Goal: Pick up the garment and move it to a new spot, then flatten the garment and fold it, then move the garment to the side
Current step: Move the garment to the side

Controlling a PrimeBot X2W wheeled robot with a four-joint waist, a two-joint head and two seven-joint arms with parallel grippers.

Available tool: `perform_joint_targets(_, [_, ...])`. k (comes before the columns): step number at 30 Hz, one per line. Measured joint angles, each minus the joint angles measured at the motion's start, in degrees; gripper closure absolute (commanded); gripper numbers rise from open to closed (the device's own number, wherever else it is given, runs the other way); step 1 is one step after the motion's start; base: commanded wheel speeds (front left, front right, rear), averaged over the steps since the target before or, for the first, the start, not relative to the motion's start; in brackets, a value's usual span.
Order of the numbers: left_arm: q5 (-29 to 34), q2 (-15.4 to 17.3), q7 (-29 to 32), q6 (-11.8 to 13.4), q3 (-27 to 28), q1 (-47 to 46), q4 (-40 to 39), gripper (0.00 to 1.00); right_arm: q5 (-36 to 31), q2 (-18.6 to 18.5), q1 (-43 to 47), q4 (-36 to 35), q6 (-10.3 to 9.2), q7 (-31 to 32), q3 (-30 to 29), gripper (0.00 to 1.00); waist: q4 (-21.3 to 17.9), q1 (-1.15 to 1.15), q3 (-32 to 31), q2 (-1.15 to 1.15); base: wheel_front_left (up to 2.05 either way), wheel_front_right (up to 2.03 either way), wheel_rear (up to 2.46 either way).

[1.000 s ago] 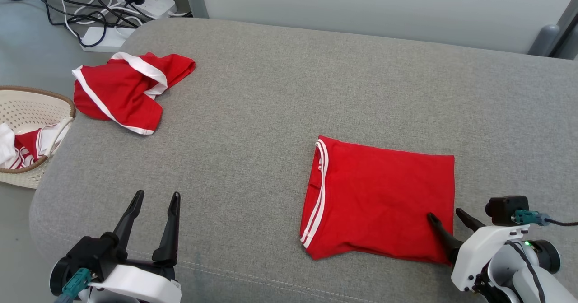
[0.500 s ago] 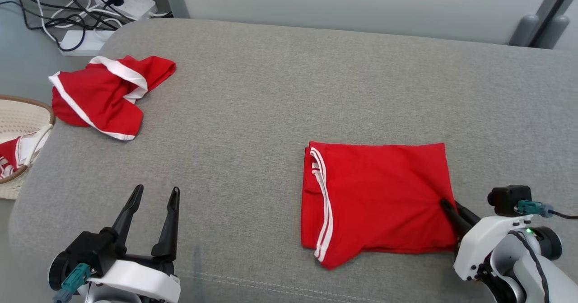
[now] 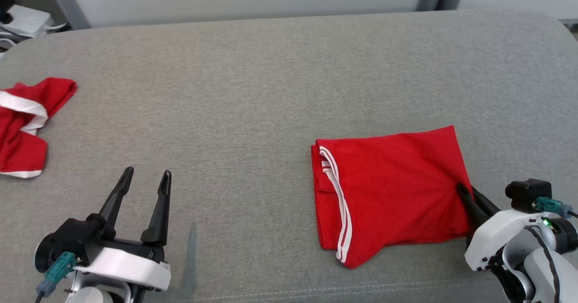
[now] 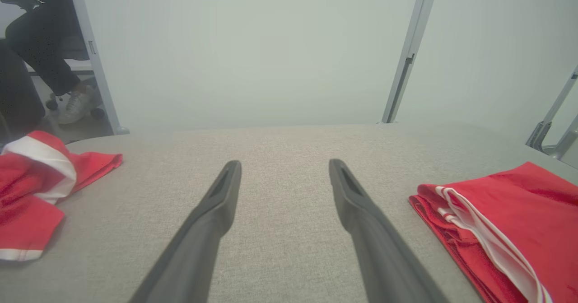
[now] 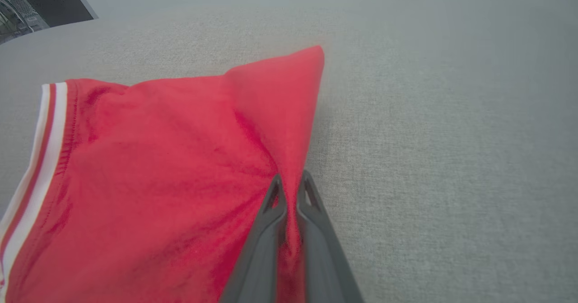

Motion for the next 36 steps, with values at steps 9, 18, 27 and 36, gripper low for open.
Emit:
perform_joint_targets(9, [0.79, 2.72, 1.60, -1.05, -0.01, -5.36, -3.00, 0.00, -1.77, 0.04, -9.60, 0.32, 0.00, -0.86, -0.62, 1.00, -7.65, 0.00, 5.93, 0.00, 0.00, 0.00, 0.00])
perform_joint_targets(18, [1.57, 3.41, 2.13, -2.19, -1.31, -9.80, -4.54, 0.00, -2.11, -4.01, -25.05, 12.99, 0.01, -3.03, -3.11, 1.00, -10.46, 0.00, 13.93, 0.00, 0.00, 0.00, 0.00])
perform_joint_targets(27, [2.69, 4.65, 3.16, -3.24, -2.21, -12.17, -5.50, 0.00, -6.42, -6.82, -32.29, 25.85, 0.01, -6.62, -11.89, 0.89, -10.20, 0.00, 19.85, 0.00, 0.00, 0.00, 0.00])
perform_joint_targets(36, [3.03, 5.15, 3.68, -4.03, -3.20, -14.78, -5.70, 0.00, -12.84, -5.68, -34.53, 31.33, 0.00, -8.78, -18.34, 0.00, -10.57, 0.00, 20.91, 0.00, 0.00, 0.00, 0.00])
